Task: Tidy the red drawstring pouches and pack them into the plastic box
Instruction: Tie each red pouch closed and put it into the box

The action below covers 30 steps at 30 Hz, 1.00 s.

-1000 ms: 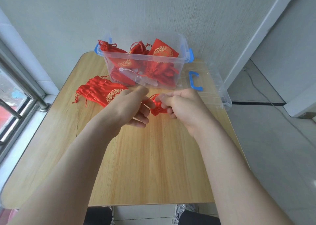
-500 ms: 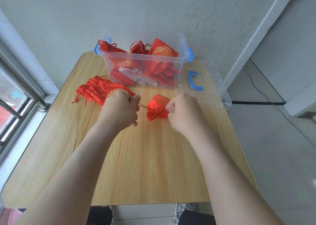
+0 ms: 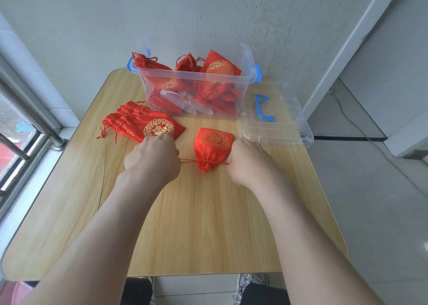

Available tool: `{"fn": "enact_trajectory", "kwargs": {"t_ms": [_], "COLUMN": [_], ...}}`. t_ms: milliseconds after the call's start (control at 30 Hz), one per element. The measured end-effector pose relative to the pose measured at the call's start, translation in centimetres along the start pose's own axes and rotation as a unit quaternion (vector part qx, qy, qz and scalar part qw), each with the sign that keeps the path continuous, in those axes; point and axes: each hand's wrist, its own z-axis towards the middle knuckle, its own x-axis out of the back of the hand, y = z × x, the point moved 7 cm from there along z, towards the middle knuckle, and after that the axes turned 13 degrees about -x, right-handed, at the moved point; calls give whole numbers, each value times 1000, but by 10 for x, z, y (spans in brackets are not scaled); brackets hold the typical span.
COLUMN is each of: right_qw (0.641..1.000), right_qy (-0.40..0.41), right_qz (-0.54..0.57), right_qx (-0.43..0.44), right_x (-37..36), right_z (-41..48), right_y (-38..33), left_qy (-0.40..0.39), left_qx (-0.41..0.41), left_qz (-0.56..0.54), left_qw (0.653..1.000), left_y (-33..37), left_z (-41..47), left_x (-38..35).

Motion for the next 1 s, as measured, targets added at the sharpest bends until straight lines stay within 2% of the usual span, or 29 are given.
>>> {"fn": "enact_trajectory", "kwargs": {"t_ms": [133, 267, 533, 667, 767, 1000], "right_qw": [1000, 999, 993, 992, 988, 986], "right_qy": [-2, 6, 29, 7, 13, 10], "right_qz": [1, 30, 44, 97, 132, 136], "right_qx": [11, 45, 109, 84, 80, 93], "right_x": [2, 2, 6, 7, 7, -4], "right_z": [-5, -9, -14, -13, -8, 7], "right_y": [-6, -10, -19, -18, -18, -9], "left_qy": [-36, -55, -2, 9, -19, -65], "left_qx": [-55, -108, -159, -193, -234, -192], "left_qz": [43, -34, -22, -54, -97, -111], "left_qw": [997, 992, 987, 980, 967, 973], "left_y": [9, 25, 26, 26, 35, 33], "left_z": [-4, -11, -4, 5, 4, 0], "left_x": [-2, -4, -2, -5, -6, -9]}}
